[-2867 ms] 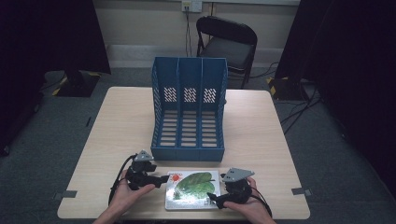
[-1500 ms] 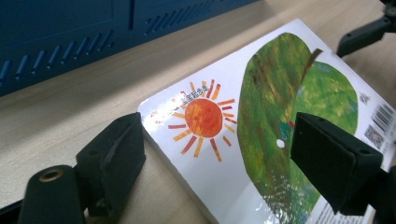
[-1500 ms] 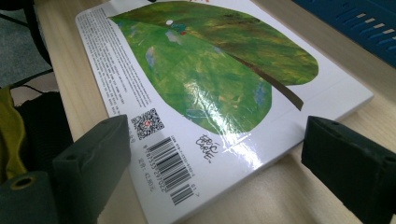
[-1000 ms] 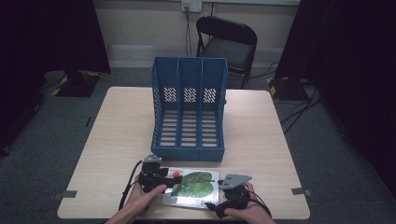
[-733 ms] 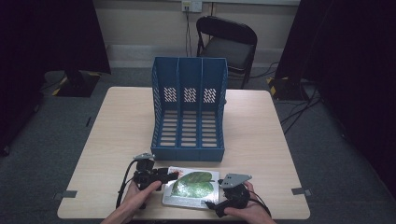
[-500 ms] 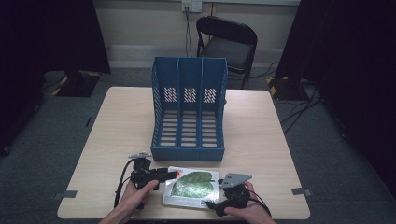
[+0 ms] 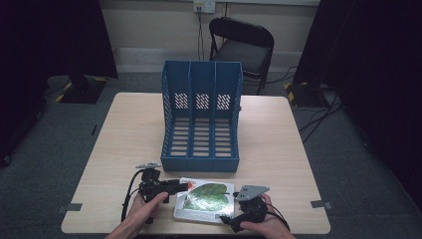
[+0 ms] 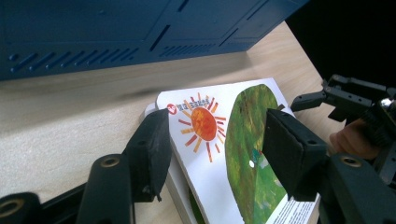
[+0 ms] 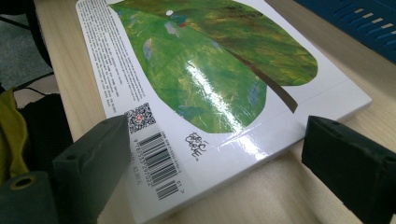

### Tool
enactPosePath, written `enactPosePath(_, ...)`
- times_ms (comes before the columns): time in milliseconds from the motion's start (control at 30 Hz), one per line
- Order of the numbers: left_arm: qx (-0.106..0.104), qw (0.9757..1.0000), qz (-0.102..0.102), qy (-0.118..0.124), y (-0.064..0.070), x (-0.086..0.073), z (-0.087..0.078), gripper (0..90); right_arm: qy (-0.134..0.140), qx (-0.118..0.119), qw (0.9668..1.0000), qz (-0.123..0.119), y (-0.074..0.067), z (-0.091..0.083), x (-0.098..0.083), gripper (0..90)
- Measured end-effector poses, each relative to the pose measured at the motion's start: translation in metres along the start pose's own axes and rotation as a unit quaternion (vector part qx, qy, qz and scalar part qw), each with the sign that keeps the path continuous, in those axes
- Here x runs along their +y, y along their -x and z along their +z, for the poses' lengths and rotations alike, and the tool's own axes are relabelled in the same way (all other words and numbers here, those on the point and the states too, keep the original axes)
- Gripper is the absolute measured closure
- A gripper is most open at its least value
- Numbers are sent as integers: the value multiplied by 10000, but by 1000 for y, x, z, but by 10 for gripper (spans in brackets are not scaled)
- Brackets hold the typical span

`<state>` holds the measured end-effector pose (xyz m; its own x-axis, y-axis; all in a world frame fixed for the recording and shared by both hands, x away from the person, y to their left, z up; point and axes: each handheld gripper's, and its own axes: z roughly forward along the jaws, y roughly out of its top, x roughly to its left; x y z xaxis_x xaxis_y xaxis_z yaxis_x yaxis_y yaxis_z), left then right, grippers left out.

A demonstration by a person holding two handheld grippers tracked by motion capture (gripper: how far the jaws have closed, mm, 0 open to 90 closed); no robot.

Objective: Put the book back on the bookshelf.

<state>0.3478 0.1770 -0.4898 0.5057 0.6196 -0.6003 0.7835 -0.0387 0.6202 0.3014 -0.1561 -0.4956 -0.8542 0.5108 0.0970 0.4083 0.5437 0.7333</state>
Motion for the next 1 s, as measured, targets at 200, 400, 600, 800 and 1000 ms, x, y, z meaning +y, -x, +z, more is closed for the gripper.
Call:
enactPosePath(200,-173,9997,130,149,3,2,-6,406,42,2,10000,51,1,0,1,70)
enactPosePath(400,-609,9971,-138,443,0,3,-13,423,94,51,9998,163,4,0,1,70)
enactPosePath(600,-745,9958,-294,453,0,2,-14,431,123,53,9997,188,5,0,2,70)
enactPosePath(800,-814,9958,-264,338,3,1,-12,447,130,30,9997,191,5,-1,2,70)
enactPosePath(1000,-735,9971,35,-210,17,-3,6,466,163,26,9996,217,6,-2,3,79)
